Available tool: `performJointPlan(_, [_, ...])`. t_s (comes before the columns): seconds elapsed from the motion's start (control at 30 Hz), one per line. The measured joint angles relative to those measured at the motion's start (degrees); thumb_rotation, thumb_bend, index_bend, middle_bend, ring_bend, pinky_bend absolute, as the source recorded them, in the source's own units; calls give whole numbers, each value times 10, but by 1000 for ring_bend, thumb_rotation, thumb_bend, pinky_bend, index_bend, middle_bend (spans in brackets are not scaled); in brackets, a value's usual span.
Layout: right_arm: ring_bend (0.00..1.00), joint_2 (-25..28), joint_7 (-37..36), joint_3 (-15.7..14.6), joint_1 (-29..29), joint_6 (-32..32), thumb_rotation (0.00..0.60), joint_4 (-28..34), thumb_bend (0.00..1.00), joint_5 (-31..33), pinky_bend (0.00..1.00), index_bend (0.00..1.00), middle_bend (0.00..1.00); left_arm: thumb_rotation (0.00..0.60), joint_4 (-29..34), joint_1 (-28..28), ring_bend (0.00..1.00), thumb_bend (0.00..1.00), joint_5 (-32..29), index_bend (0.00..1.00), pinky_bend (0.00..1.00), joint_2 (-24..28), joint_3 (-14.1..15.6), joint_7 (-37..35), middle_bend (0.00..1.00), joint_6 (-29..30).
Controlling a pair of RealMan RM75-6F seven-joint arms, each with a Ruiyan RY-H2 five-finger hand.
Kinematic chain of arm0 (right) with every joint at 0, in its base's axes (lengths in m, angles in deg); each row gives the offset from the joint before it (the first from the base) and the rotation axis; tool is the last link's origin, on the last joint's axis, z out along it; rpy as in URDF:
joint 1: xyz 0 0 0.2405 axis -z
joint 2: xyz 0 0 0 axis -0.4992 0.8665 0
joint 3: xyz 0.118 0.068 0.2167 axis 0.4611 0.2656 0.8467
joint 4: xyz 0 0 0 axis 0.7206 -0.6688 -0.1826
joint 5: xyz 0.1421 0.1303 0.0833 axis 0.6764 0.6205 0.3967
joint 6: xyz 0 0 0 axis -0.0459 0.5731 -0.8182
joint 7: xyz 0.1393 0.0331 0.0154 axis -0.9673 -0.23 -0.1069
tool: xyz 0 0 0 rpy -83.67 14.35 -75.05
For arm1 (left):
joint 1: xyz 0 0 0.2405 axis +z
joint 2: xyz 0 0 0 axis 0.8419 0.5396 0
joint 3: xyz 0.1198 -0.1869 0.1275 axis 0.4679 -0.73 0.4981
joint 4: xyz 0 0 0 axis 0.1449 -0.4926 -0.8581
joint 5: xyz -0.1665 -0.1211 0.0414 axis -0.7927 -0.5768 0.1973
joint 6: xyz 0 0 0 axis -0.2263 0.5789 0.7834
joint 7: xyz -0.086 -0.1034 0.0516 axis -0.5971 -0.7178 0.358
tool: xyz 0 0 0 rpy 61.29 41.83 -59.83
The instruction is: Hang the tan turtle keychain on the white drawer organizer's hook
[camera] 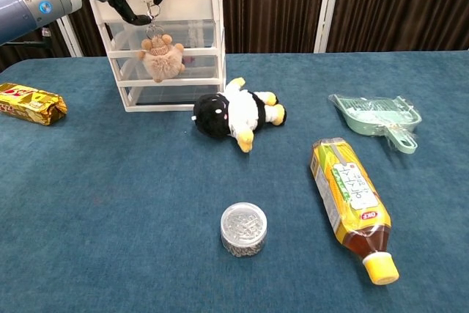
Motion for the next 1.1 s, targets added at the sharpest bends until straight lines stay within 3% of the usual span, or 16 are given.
performJointPlan(0.53, [0,2,1,-2,2,4,600,3,5,-5,0,0,0,600,43,10,889,282,-7,575,747,31,7,19,991,7])
performJointPlan(1.1, [0,0,1,0,2,5,600,2,4,-1,0,0,0,600,12,7,887,279,-11,554,746,13,15,12,987,-1])
